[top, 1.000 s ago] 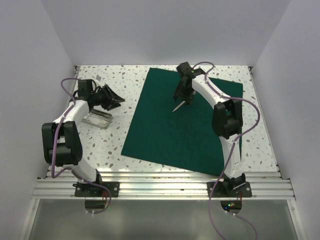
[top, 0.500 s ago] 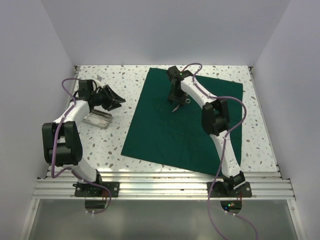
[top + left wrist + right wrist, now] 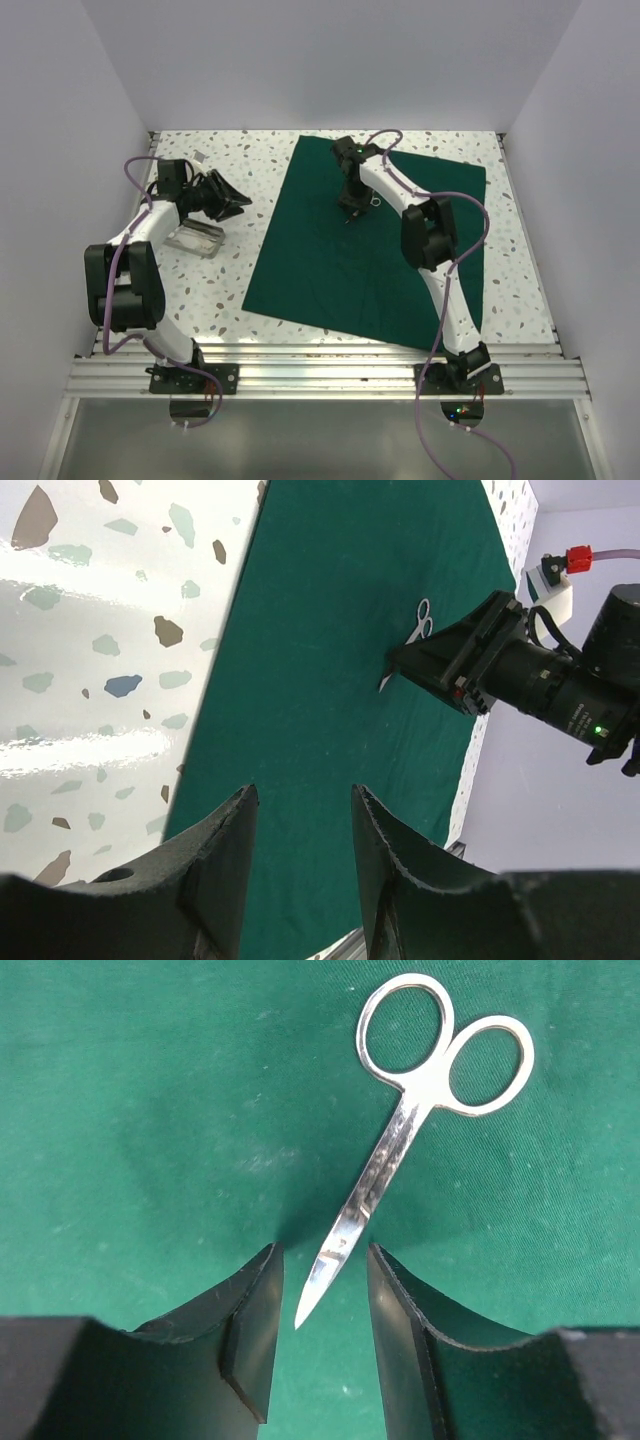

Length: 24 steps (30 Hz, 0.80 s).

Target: Prepare the surgical pack

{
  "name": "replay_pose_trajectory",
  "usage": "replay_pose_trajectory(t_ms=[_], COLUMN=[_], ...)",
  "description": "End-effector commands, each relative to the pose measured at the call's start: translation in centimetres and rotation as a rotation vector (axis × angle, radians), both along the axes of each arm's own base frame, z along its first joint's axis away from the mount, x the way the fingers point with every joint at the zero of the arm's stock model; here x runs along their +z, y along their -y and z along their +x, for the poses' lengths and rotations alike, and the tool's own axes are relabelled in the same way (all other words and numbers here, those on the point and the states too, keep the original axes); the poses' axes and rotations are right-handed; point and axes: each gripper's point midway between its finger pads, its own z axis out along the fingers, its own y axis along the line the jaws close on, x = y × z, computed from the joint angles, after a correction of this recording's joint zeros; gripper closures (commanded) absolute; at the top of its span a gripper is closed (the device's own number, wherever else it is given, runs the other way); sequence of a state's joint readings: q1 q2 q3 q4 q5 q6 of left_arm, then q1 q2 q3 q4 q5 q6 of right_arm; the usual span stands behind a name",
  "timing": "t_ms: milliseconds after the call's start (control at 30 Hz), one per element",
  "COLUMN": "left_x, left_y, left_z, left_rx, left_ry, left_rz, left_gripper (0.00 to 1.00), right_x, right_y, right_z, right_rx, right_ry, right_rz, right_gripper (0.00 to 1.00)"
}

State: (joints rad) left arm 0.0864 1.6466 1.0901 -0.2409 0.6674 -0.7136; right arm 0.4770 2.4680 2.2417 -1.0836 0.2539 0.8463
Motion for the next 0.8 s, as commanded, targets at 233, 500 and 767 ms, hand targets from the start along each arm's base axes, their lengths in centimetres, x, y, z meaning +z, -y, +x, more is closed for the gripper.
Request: replay_pose_trajectory(t_ms=[233,500,767], left_x=[0.4,0.8,1.5], left_y=[0.4,0.6,1.1], left_z=[0.3,0.0,-0.2], left_rx=[-0.028,-0.046,-0.074], left_ry=[0.043,0.048,0.063], left_rz=[-0.005,-0.016,-0.047], left_gripper=[0.54,0.53,0.53], right_x=[-2.7,-1.3,3.7], right_y=[1.3,0.7,0.6], right_z=[-1.1,-0.6,-1.2], right_rx=[-0.03,-0.001,0.113], right_ry=[-0.038,-0.013,0.041], right_rz=[-0.041,0.001,0.034], right_gripper=[0.67,1.0,1.0])
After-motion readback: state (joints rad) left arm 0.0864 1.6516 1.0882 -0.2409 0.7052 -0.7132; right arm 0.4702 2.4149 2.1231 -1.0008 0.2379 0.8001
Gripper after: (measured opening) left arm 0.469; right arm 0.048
